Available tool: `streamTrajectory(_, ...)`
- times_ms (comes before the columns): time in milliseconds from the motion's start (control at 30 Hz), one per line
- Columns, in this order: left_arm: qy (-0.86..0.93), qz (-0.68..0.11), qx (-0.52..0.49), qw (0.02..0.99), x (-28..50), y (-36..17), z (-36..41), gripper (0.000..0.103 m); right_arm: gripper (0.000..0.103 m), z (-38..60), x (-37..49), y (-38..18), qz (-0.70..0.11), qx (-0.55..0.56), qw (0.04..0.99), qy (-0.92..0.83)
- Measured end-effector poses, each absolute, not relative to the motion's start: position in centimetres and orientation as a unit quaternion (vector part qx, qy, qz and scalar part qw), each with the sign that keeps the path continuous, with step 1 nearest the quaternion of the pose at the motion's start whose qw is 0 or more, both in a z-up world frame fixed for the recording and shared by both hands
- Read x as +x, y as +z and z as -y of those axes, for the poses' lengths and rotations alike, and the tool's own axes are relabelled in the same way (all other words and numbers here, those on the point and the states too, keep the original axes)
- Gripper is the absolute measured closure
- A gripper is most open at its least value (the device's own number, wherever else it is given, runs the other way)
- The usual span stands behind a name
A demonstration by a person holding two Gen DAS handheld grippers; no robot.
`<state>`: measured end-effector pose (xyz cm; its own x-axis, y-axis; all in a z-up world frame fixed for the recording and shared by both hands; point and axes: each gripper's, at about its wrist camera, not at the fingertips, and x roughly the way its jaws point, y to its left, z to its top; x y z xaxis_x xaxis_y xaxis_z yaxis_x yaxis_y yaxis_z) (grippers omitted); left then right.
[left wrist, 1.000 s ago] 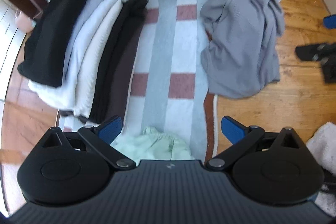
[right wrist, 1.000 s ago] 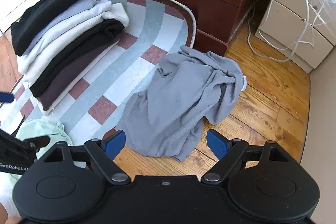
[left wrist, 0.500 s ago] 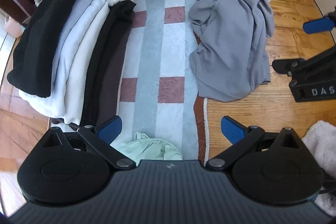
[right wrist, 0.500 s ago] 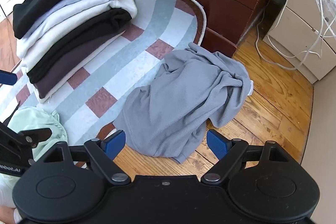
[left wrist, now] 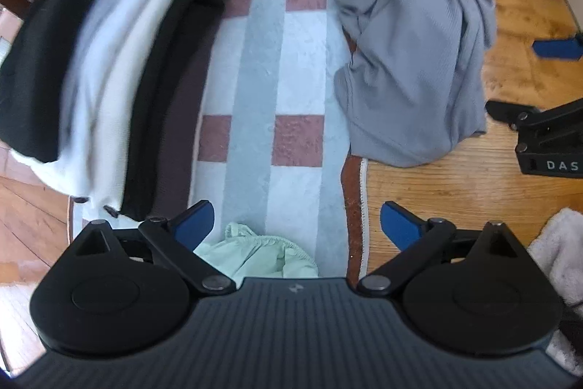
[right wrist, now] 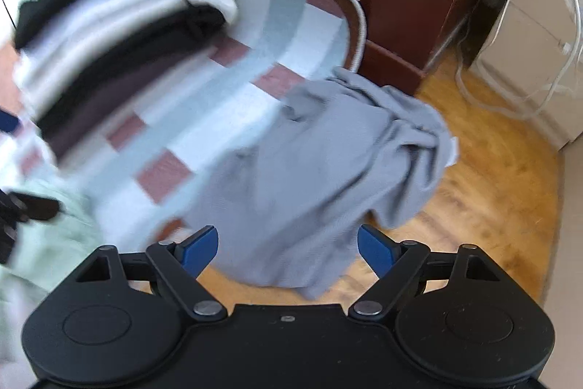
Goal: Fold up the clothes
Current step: 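Grasp the grey shirt with the right gripper while the left gripper grasps it too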
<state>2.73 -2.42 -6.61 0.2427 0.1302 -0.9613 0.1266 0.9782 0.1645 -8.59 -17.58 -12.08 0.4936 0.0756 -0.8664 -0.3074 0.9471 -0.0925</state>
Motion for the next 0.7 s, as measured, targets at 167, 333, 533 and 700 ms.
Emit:
streamTrajectory(167, -0.024, -0.608, 0.109, 0.786, 5.0, -8.1, 3.8, 0.010, 0.025, 18.8, -6.6, -14.9, -0.485, -0.135, 0.857, 0.112)
streamTrajectory(333, -0.072, -0.569, 0.114, 0.811, 6.0, -9.3, 4.8, 0.026, 0.024, 22.3, -2.2, -17.8, -0.505, 0.051, 0.849, 0.149)
streamTrajectory(533, -0.070, -0.552, 0.080, 0.827, 6.2, -11.2, 2.3, 0.037, 0.024, 25.4, -0.1, -21.2, -0.550, 0.206, 0.800, 0.121)
streamTrajectory(700, -0.063, -0.554, 0.027, 0.829, 6.3, -12.3, -0.5, 0.037, 0.042, 24.3, 3.5, -22.6, -0.528, 0.204, 0.819, 0.092)
